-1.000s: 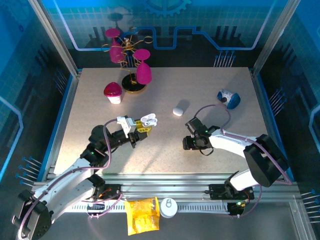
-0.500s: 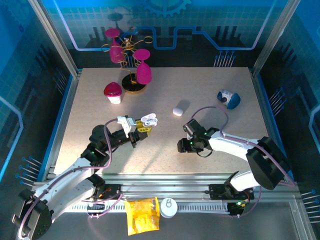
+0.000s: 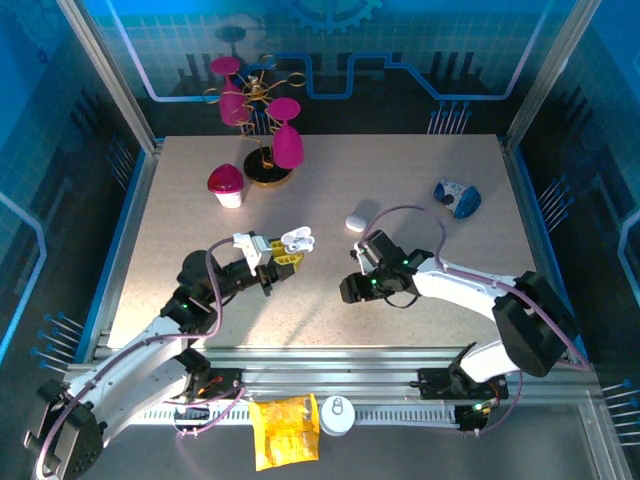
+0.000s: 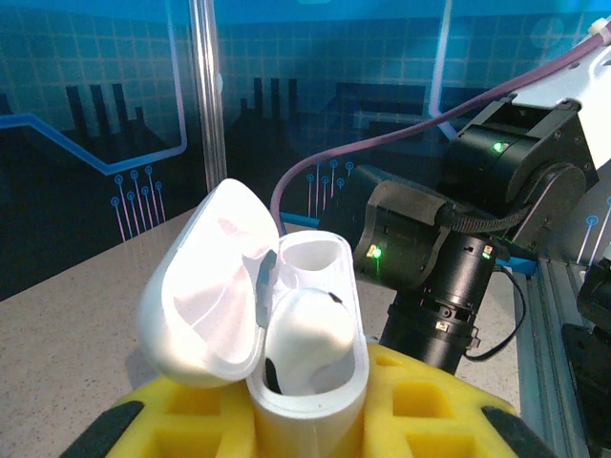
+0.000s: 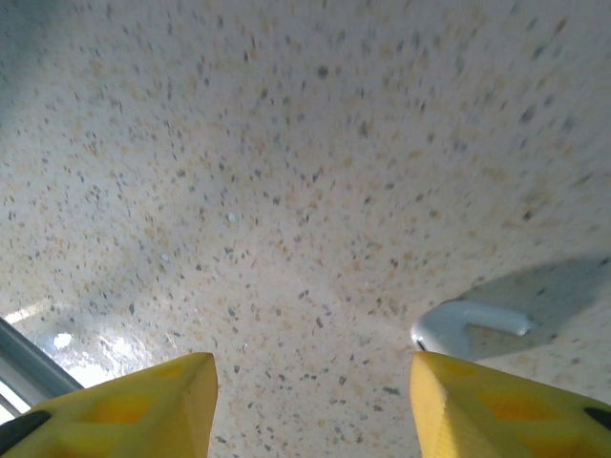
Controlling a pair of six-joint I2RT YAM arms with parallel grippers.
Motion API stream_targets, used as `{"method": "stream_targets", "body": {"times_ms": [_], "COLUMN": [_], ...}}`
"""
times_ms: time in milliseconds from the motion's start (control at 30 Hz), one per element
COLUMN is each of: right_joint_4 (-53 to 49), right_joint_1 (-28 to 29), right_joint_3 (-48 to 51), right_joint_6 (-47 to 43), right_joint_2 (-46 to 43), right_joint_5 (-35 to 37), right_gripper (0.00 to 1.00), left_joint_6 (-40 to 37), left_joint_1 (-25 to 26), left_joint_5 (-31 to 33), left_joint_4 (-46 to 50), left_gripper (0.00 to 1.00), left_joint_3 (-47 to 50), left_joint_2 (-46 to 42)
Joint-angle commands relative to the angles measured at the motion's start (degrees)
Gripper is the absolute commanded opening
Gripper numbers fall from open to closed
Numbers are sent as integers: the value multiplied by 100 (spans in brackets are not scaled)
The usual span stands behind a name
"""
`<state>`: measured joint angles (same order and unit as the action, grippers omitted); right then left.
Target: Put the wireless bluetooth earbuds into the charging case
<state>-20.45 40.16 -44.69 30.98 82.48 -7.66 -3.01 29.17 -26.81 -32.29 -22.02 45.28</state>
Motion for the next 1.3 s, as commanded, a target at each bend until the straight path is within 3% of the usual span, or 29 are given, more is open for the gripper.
{"method": "stream_targets", "body": {"times_ms": [0,367,667,933,1100,1267], "right_joint_4": [5,-181,-462,-781,-1105,-1954], "right_joint_1": [-88,-238,-146,112,103,126], "right_joint_3": [-153,-693,-59,66,-245,-1027], "right_joint_6": [-472,-778,-604,-363,-307,-467], "right_joint_2": [25,1138,590,23,-70,468], "right_joint_5": [398,354,181,221,793,993], "right_gripper": [58,65,55,53,58,58], "left_joint_6": [-42,-94,-182,-171,-175,-205], "left_joint_1": [45,43,41,43,43,40], "left_joint_5": [-60,-195,-298,-364,-380,-408], "left_joint_4": [-39,65,16,-82,-124,-39], "left_gripper": [16,15,16,16,16,16], "left_joint_3": [-134,-87,-128,-114,-104,-101], "left_joint_2": [-98,-266,-137,-63,-59,-131]}}
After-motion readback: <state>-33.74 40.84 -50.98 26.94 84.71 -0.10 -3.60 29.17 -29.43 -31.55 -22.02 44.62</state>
